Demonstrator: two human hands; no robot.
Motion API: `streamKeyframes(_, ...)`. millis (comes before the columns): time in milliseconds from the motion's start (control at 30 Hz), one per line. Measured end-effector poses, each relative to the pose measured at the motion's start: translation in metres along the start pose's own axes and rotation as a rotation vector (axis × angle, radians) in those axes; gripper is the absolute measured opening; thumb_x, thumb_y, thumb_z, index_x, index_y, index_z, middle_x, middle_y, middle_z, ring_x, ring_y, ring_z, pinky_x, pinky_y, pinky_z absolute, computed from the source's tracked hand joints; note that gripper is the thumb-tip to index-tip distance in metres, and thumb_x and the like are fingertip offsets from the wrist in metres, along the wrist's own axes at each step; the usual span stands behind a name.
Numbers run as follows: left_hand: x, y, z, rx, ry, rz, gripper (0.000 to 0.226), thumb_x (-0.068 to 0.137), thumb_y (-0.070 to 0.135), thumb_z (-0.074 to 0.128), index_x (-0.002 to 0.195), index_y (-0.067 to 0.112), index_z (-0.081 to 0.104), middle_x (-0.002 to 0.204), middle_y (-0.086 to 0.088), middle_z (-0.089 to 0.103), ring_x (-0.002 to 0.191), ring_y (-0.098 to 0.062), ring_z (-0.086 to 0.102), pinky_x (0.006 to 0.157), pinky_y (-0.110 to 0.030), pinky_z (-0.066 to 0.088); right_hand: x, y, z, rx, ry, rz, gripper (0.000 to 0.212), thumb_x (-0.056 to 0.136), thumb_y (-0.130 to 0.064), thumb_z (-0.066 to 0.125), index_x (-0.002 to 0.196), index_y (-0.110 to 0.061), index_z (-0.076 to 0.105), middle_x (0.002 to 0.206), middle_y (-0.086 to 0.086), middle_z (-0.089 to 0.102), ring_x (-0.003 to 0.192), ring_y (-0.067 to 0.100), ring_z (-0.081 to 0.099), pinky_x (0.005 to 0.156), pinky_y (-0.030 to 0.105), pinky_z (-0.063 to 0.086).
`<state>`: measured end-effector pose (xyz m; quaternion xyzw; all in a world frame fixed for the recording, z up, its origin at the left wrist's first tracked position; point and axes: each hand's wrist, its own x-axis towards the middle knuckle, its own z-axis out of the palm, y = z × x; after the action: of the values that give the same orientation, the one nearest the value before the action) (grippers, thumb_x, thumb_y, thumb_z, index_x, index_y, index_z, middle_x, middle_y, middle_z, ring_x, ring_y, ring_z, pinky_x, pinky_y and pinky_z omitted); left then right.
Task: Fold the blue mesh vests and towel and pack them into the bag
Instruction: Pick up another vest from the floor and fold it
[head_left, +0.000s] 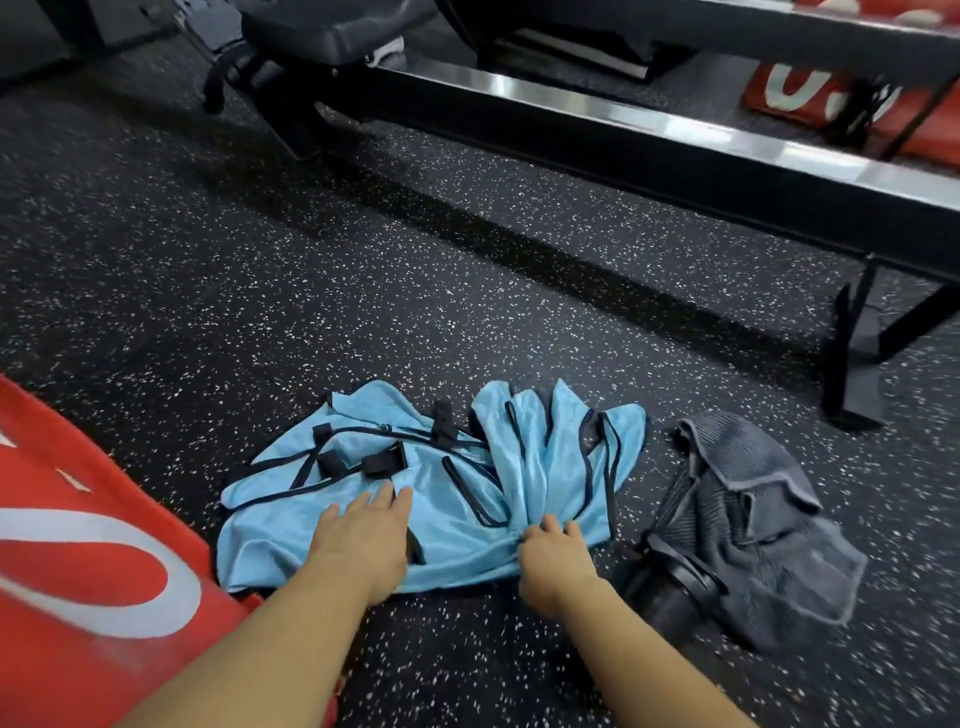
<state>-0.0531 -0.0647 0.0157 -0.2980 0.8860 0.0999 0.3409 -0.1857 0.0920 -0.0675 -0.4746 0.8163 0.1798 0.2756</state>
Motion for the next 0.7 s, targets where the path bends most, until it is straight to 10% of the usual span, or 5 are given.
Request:
streamKeyframes(200, 0.004, -0.001, 0.003, 0.010, -0.001, -0.003, 0.077, 0.094, 0.004, 0.036, 0.157, 0.021, -0.004, 0.165, -0.003, -0.006, 0.152, -0.022, 0.005, 0.122, -0.047, 0.009, 0.031, -0.002, -0.038, 0.258, 0.332, 0.098, 0.028, 0.096, -0.024, 0.042, 0.120, -0.016, 0.055, 0.126, 0.011, 0.053, 0.120, 0.030, 0.043, 0.091, 0.037, 0.036)
streamKeyframes(300, 0.005, 0.000, 0.004, 0.004, -0.016, -0.003, 0.077, 0.093, 0.002, 0.035, 0.157, 0.020, -0.005, 0.165, -0.004, -0.007, 0.152, -0.023, 0.003, 0.122, -0.047, 0.009, 0.057, -0.005, -0.051, 0.306, 0.208, 0.142, 0.044, 0.099, -0.031, 0.039, 0.141, -0.020, 0.043, 0.151, 0.013, 0.026, 0.138, 0.033, 0.022, 0.110, 0.045, 0.023)
streamKeyframes(700, -0.035, 0.009, -0.020, -0.007, -0.009, -0.004, 0.078, 0.093, 0.002, 0.038, 0.157, 0.019, -0.004, 0.165, -0.004, -0.004, 0.151, -0.024, 0.006, 0.121, -0.046, 0.012, -0.009, 0.005, -0.091, 0.436, 0.373, 0.122, 0.032, 0.103, -0.026, 0.033, 0.129, -0.015, 0.047, 0.143, -0.003, 0.041, 0.138, 0.025, 0.022, 0.106, 0.043, 0.024)
